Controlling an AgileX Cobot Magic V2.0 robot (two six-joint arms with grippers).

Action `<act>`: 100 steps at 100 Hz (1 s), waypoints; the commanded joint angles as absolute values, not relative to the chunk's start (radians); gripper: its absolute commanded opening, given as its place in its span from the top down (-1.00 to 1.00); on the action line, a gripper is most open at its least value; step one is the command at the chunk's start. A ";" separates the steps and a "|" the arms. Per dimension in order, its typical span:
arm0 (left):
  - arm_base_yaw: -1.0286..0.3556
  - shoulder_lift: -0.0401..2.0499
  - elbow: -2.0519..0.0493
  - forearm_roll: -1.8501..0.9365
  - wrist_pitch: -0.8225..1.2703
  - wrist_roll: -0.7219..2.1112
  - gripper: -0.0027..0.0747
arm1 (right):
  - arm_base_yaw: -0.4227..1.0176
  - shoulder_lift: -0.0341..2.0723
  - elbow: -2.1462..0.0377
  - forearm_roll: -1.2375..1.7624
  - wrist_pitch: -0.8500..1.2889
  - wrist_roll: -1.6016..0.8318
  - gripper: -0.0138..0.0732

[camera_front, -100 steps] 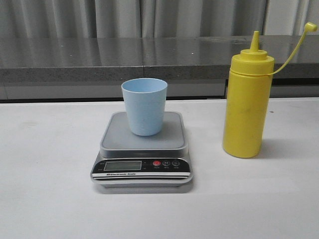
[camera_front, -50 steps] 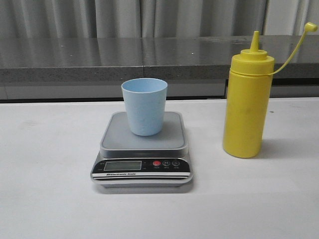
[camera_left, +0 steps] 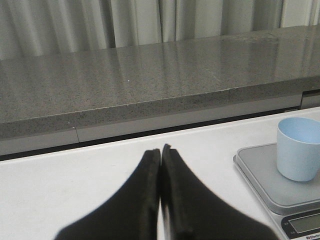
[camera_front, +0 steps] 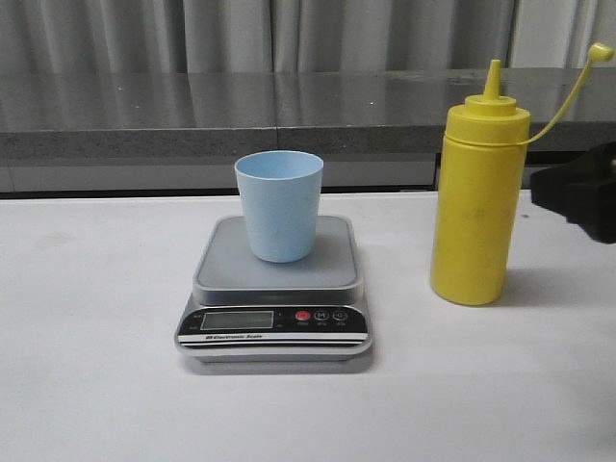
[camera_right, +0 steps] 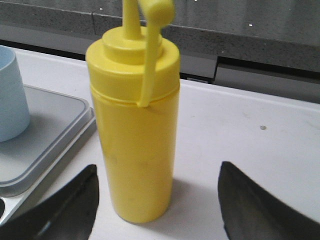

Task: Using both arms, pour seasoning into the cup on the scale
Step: 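Move the right gripper to the yellow bottle and close around it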

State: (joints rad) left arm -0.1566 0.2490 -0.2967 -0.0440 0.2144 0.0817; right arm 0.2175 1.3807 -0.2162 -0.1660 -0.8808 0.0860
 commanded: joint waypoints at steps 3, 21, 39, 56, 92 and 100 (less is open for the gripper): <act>-0.153 0.257 -0.326 -0.045 0.136 0.077 0.98 | 0.220 1.471 -0.239 -0.197 -1.122 0.086 -0.49; -0.153 0.257 -0.326 -0.045 0.136 0.077 0.98 | 0.220 1.654 -0.253 -0.202 -1.304 0.020 -0.49; -0.153 0.257 -0.326 -0.045 0.136 0.077 0.98 | 0.220 1.744 -0.290 -0.211 -1.304 0.019 -0.51; -0.153 0.257 -0.326 -0.045 0.136 0.077 0.98 | 0.220 1.752 -0.334 -0.213 -1.304 0.018 -0.63; -0.153 0.257 -0.326 -0.045 0.136 0.077 0.98 | 0.220 1.752 -0.394 -0.245 -1.304 0.018 -0.64; -0.153 0.257 -0.326 -0.045 0.136 0.077 0.98 | 0.220 1.752 -0.410 -0.246 -1.304 0.018 -0.64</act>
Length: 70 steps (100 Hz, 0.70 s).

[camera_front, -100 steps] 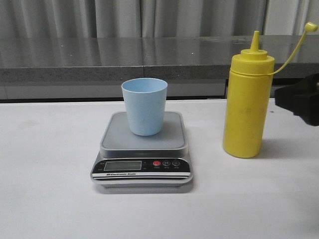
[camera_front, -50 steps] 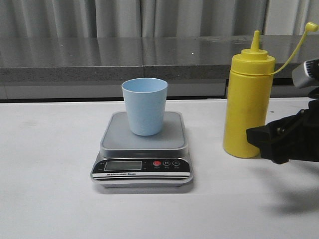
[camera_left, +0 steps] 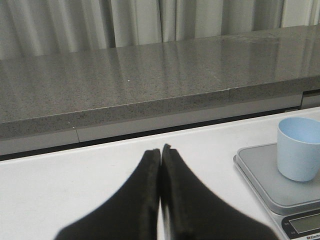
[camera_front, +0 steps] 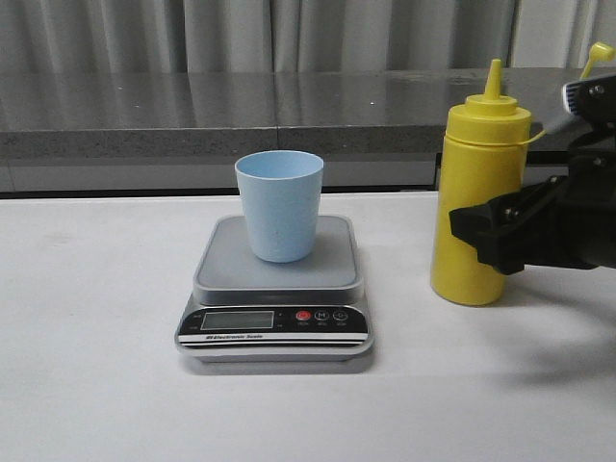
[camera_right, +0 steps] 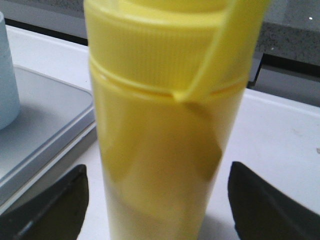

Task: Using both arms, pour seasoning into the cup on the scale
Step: 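Move the right gripper to the yellow bottle and close around it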

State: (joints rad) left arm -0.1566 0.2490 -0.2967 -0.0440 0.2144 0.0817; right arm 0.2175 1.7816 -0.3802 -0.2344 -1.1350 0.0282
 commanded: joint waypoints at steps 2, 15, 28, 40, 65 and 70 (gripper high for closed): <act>-0.153 0.257 -0.326 -0.045 0.136 0.077 0.98 | 0.220 1.752 -0.415 -0.246 -1.304 0.018 -0.64; -0.153 0.257 -0.326 -0.045 0.136 0.077 0.98 | 0.220 1.752 -0.447 -0.249 -1.298 0.018 -0.64; -0.153 0.257 -0.326 -0.045 0.136 0.077 0.98 | 0.220 1.754 -0.477 -0.254 -1.282 0.018 -0.64; -0.153 0.257 -0.326 -0.045 0.136 0.077 0.98 | 0.220 1.769 -0.500 -0.261 -1.279 0.019 -0.64; -0.153 0.257 -0.326 -0.045 0.141 0.077 0.98 | 0.220 1.828 -0.511 -0.267 -1.305 0.019 -0.64; -0.153 0.257 -0.326 -0.045 0.141 0.077 0.98 | 0.220 1.830 -0.511 -0.267 -1.305 0.019 -0.64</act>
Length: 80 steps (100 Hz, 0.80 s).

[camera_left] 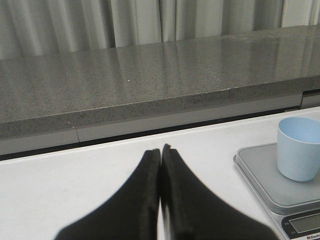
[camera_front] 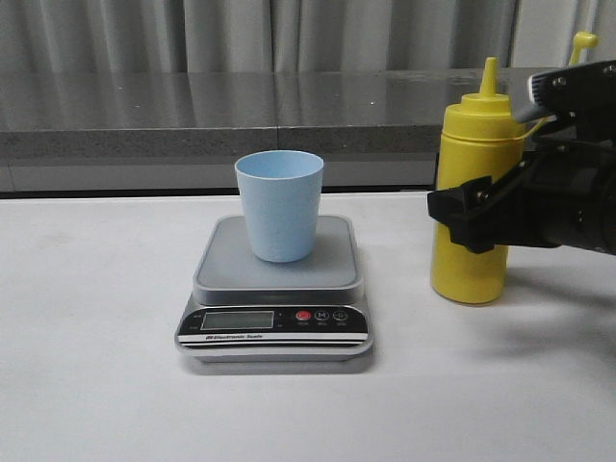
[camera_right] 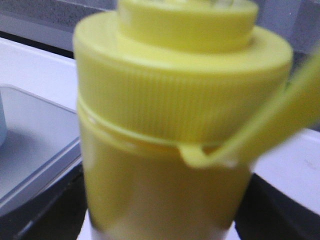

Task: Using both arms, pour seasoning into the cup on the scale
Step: 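Move the right gripper to the yellow bottle and close around it, then lift the yellow bottle with the right gripper toward the cup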

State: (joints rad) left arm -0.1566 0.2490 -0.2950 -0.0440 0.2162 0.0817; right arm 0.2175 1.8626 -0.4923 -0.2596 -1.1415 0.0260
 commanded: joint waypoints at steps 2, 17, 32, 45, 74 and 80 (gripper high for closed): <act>-0.153 0.257 -0.326 -0.045 0.141 0.077 0.98 | 0.220 1.830 -0.511 -0.267 -1.305 0.019 -0.64; -0.153 0.257 -0.326 -0.045 0.141 0.077 0.98 | 0.220 1.830 -0.511 -0.267 -1.305 0.019 -0.63; -0.153 0.257 -0.326 -0.045 0.141 0.077 0.98 | 0.220 1.830 -0.511 -0.267 -1.305 0.019 -0.40; -0.153 0.257 -0.326 -0.045 0.141 0.077 0.98 | 0.220 1.830 -0.511 -0.267 -1.305 0.019 -0.19; -0.153 0.257 -0.326 -0.045 0.141 0.077 0.98 | 0.220 1.828 -0.511 -0.267 -1.305 0.019 -0.10; -0.153 0.257 -0.326 -0.045 0.141 0.077 0.98 | 0.220 1.823 -0.511 -0.267 -1.305 0.019 -0.10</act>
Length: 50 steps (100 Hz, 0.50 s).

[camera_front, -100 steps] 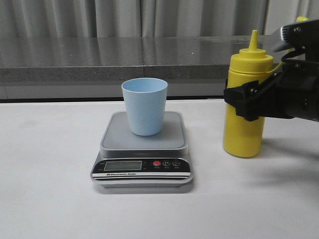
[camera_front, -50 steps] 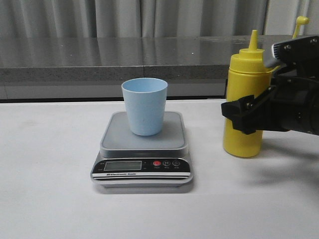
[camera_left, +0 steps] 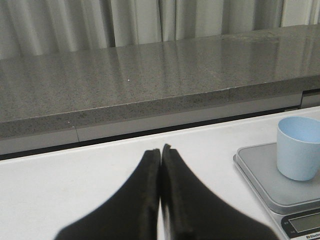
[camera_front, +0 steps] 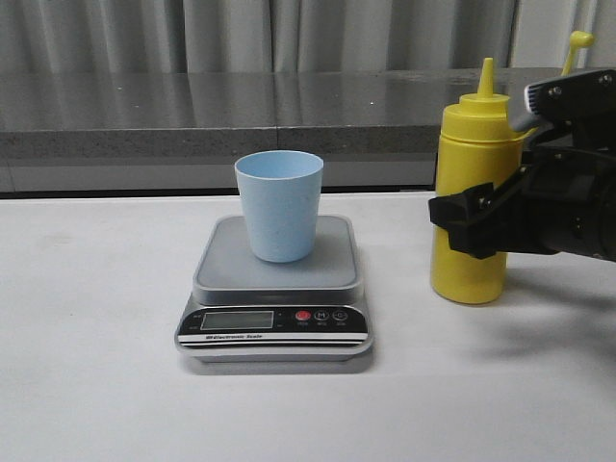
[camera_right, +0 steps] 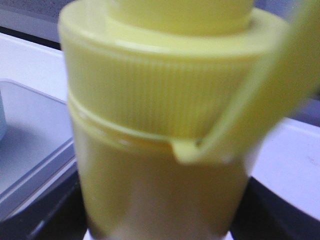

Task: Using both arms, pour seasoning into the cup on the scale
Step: 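Lift the yellow bottle with the right gripper toward the cup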

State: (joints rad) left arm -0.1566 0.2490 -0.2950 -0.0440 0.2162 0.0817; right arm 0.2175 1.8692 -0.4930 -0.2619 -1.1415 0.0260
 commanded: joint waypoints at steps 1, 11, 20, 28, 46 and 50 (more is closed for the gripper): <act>-0.153 0.257 -0.326 -0.045 0.141 0.077 0.98 | 0.220 1.821 -0.511 -0.267 -1.305 0.019 -0.10; -0.153 0.257 -0.326 -0.045 0.141 0.077 0.98 | 0.220 1.799 -0.510 -0.267 -1.305 0.019 -0.10; -0.153 0.257 -0.326 -0.045 0.141 0.077 0.98 | 0.220 1.765 -0.510 -0.267 -1.303 0.019 -0.10; -0.153 0.257 -0.326 -0.045 0.141 0.077 0.98 | 0.220 1.722 -0.510 -0.268 -1.285 0.019 -0.10; -0.153 0.257 -0.326 -0.045 0.141 0.077 0.98 | 0.220 1.608 -0.510 -0.327 -1.114 0.019 -0.10; -0.153 0.257 -0.326 -0.045 0.141 0.077 0.98 | 0.220 1.579 -0.511 -0.344 -1.064 0.019 -0.10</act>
State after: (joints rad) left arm -0.1566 0.2490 -0.2950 -0.0440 0.2162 0.0817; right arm 0.2175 1.6681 -0.4930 -0.3076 -1.0688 0.0260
